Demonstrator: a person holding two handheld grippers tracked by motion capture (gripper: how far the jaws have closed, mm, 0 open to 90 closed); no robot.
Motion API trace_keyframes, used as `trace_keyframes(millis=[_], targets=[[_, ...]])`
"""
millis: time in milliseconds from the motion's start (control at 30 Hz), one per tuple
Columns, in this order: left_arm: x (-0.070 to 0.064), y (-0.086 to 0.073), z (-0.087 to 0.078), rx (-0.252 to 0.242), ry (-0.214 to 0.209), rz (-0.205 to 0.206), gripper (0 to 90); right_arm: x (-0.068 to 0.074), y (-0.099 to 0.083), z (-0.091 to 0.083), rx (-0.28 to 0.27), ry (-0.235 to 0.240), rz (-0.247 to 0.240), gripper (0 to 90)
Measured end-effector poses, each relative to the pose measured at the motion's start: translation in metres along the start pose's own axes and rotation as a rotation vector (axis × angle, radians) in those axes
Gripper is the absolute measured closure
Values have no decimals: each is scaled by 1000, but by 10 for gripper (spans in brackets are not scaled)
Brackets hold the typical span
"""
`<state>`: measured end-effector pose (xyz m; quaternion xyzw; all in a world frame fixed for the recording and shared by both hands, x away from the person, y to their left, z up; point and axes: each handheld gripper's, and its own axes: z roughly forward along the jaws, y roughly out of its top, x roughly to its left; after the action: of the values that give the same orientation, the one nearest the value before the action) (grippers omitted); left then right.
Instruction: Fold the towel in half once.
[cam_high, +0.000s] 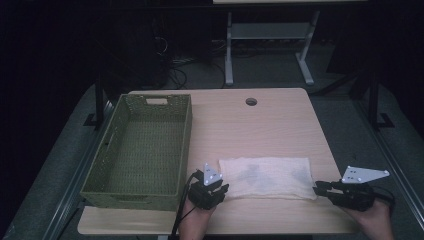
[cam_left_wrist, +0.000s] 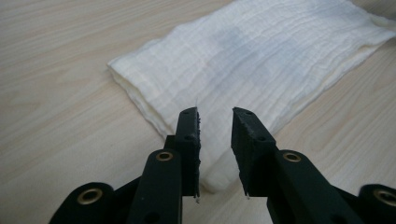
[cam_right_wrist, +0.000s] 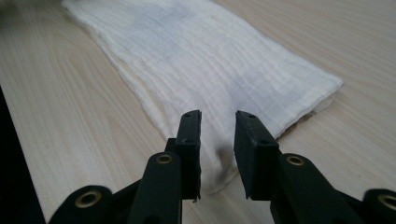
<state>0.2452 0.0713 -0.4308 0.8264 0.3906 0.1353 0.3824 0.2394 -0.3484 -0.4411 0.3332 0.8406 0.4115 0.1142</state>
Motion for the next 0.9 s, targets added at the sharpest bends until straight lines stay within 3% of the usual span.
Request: trace_keyframes(millis=[300,467,667,900], targets=[[13,16,19,-5,17,-5,630,-24,18,14,21,-57,9,698],[24,25,30,-3,23,-4,608,-49,32,29,27,-84,33,688],[37,31,43,5,37,-7,589,-80,44,58,55,-95,67,689],[50,39,53,11,59,-21,575,-87,38,71,111,-109,80,693]])
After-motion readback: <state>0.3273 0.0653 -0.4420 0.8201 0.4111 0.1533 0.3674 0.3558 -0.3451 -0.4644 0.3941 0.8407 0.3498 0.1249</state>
